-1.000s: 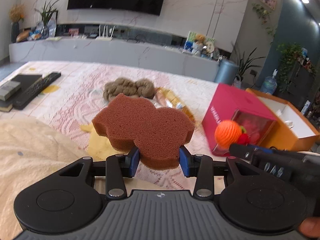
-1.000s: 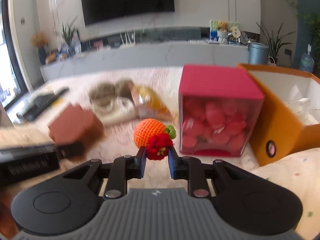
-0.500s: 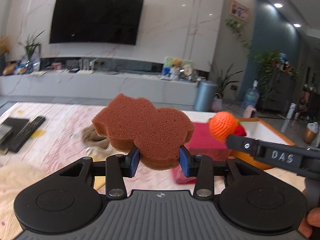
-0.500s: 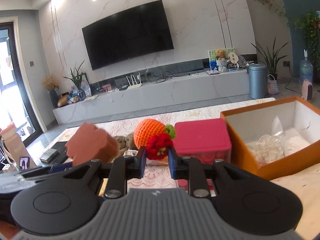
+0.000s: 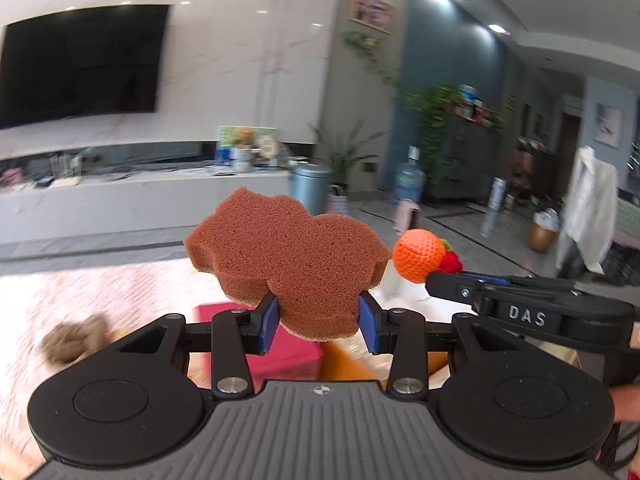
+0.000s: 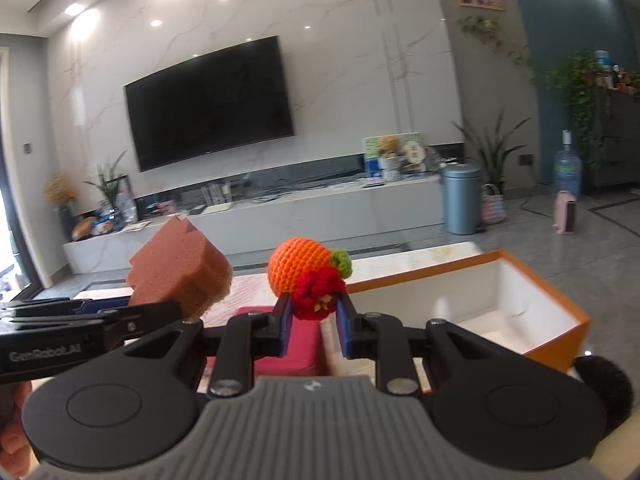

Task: Organize soft objects
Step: 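Lift and carry the sponge and crocheted fruit with both tools over the box, then open both tools to drop the sponge and fruit into the box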

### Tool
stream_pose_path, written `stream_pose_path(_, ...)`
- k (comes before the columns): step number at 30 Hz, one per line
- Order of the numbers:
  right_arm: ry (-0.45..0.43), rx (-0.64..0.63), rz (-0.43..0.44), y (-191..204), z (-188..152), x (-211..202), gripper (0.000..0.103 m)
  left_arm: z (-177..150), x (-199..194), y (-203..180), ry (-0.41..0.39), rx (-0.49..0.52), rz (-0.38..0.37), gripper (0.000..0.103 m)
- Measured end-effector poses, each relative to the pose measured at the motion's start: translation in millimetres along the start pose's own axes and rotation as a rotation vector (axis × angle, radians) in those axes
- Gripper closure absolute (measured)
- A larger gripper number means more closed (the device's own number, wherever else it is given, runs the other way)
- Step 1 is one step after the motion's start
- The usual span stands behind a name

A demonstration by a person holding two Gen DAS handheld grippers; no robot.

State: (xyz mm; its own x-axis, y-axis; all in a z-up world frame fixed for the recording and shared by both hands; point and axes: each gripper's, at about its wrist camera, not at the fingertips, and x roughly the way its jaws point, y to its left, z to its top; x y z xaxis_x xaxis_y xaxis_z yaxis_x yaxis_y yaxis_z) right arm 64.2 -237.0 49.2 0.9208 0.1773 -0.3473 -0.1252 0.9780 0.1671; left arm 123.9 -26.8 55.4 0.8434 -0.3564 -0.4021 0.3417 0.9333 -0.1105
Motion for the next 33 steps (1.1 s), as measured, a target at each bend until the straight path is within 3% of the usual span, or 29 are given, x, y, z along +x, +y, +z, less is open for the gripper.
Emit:
stream_pose_path(8,0.076,0.061,-0.110,-86.2,33.5,15.0,0.081,20.1,69.0,-47.2,0.083,0.140,-0.120,0.056)
stream_pose_path(16,0.237,0.056,-0.181,-153.1,40.8,55.9,0.081,11.1,138.7,-85.0,0.219,0.163,-0.246,0.056)
stream_pose_path(26,0.480,-0.038,-0.193,-199.2,22.1,121.2,0.081,-9.1,220.4,-94.7,0.442,0.151,-0.313,0.056)
stream_pose_path(33,0.572,-0.097,-0.234,-206.2,12.4,143.5,0.081,-14.5,245.7,-90.3,0.578,0.080,-0.328,0.056)
